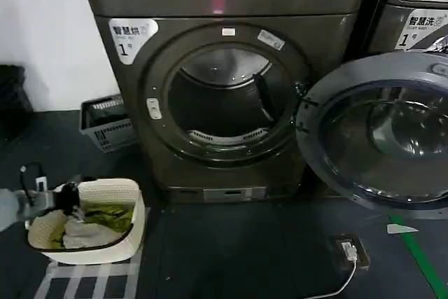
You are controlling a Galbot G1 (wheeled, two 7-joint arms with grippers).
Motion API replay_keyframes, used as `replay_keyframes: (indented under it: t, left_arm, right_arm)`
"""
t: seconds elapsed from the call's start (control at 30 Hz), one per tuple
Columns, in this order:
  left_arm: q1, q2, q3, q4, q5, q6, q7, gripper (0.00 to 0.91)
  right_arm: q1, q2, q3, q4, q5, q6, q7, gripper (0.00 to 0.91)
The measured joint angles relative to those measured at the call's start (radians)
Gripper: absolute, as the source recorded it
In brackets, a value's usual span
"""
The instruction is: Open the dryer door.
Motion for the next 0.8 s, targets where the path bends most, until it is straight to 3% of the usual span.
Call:
replay_keyframes:
  t: [0.37,0.8]
  left_arm:
    - [0.111,0.069,-0.107,0.002,0.056,-0.002,0.036,0.907]
    - [0.156,0.115,-0.148,0.033,0.096,-0.013,0.044,0.907]
  right_arm:
    - [0.004,0.002,-0.001,0.005,-0.001,0.002,-0.002,0.907]
    - [-0.003,0.004,0.007,0.01,-0.001,0.002,-0.004,0.907]
